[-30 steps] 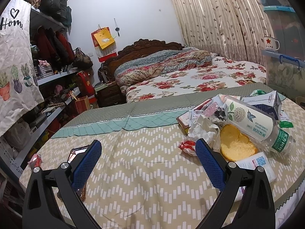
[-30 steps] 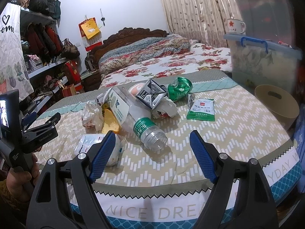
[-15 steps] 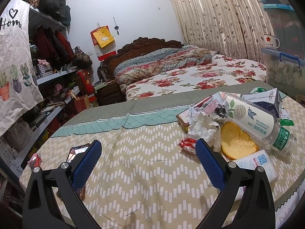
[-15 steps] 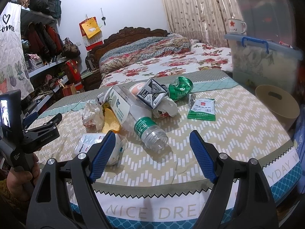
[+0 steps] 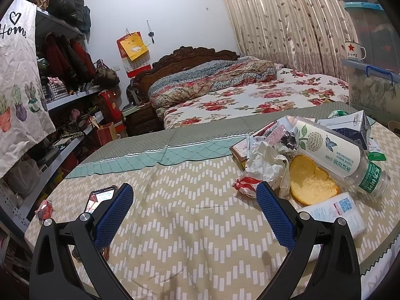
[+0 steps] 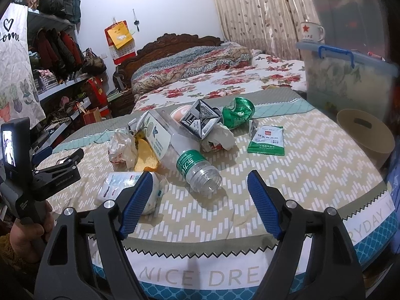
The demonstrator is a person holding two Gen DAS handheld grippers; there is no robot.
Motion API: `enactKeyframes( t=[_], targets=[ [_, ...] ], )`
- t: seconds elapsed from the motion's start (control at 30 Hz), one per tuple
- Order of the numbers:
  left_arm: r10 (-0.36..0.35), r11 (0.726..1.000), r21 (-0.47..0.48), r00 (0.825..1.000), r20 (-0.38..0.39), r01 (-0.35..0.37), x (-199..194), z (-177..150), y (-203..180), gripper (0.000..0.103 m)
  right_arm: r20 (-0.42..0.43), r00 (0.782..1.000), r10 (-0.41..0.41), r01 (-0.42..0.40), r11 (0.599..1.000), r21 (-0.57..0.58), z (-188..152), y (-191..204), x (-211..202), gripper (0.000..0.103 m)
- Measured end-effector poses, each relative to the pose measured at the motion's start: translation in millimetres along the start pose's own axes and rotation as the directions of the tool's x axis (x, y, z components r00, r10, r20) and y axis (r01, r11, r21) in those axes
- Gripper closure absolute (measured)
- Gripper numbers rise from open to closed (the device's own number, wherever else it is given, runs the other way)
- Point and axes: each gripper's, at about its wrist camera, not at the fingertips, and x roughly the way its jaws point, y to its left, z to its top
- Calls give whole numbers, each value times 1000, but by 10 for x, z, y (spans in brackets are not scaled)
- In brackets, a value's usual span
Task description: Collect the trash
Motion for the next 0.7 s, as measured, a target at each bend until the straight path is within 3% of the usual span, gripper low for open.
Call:
enactKeyframes(
  t=[0.27, 0.47, 0.7],
  targets=[
    [-14, 1000, 7, 1000, -19, 14, 33, 6, -6, 9, -21, 1000, 9, -10, 1000, -15, -11, 30, 25, 32],
    [-91, 996, -1, 995, -31, 91, 51, 3, 18, 9, -58, 998, 12, -13, 1000, -24, -11, 33, 112, 37],
    [-87, 996, 16, 994, -59, 88, 145, -11, -17, 9, -77, 997, 18, -21, 999, -42, -8, 68, 174, 38]
  ],
)
